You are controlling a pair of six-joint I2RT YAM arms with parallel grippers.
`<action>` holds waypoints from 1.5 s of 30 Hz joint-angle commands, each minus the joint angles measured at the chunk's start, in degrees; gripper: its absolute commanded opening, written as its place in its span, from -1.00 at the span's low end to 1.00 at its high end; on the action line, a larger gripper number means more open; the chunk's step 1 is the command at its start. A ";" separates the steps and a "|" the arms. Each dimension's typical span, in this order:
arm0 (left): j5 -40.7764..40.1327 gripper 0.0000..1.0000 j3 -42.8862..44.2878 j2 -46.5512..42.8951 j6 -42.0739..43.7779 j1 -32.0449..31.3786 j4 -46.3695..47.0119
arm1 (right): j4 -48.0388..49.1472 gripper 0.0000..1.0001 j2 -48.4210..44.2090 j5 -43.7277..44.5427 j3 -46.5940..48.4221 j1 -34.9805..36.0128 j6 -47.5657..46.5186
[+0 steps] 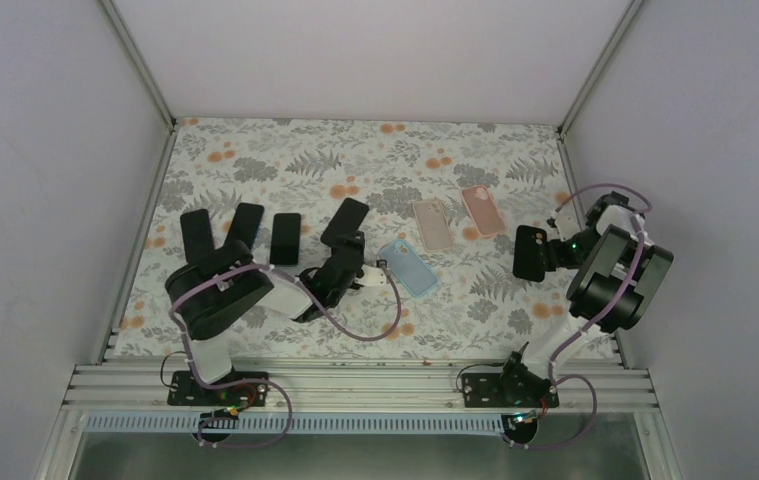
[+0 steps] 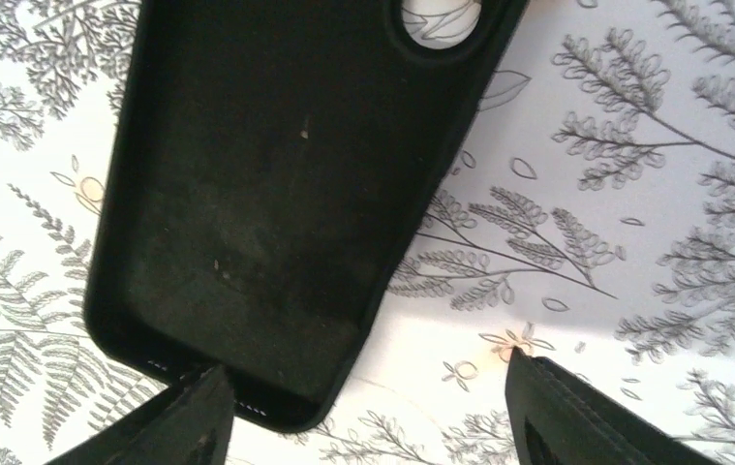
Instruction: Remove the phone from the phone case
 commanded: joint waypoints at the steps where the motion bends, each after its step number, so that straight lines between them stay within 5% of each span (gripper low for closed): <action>1: 9.90 0.77 4.29 -6.12 -8.56 -1.32 -20.43 | 0.50 0.64 -5.05 3.40 1.86 -0.40 -0.56; 3: 16.86 0.99 10.00 -8.56 -12.33 -1.27 -31.56 | -1.03 0.98 -8.01 2.06 4.39 -0.05 -0.30; 6: 28.08 1.00 18.21 -10.27 -16.63 -1.16 -46.69 | -6.58 1.00 -11.84 -3.33 10.77 1.56 -0.44; 13: 46.36 1.00 31.19 -11.65 -21.97 7.91 -62.09 | -10.98 1.00 -19.39 -21.97 26.04 7.98 5.79; 18: 56.73 1.00 40.97 -12.63 -25.05 18.74 -69.86 | 10.13 1.00 -32.16 -27.86 15.69 10.49 19.87; 24: 67.36 1.00 49.67 -11.40 -24.95 31.47 -78.79 | 34.02 0.99 -44.14 -21.97 -3.43 10.52 33.40; 33: 73.47 1.00 53.72 -10.69 -27.89 41.16 -84.70 | 40.92 1.00 -45.18 -14.38 -12.19 10.74 35.94; 45: 72.79 1.00 49.46 -11.31 -31.25 41.26 -79.22 | 41.97 1.00 -44.09 -11.02 -13.13 11.69 33.75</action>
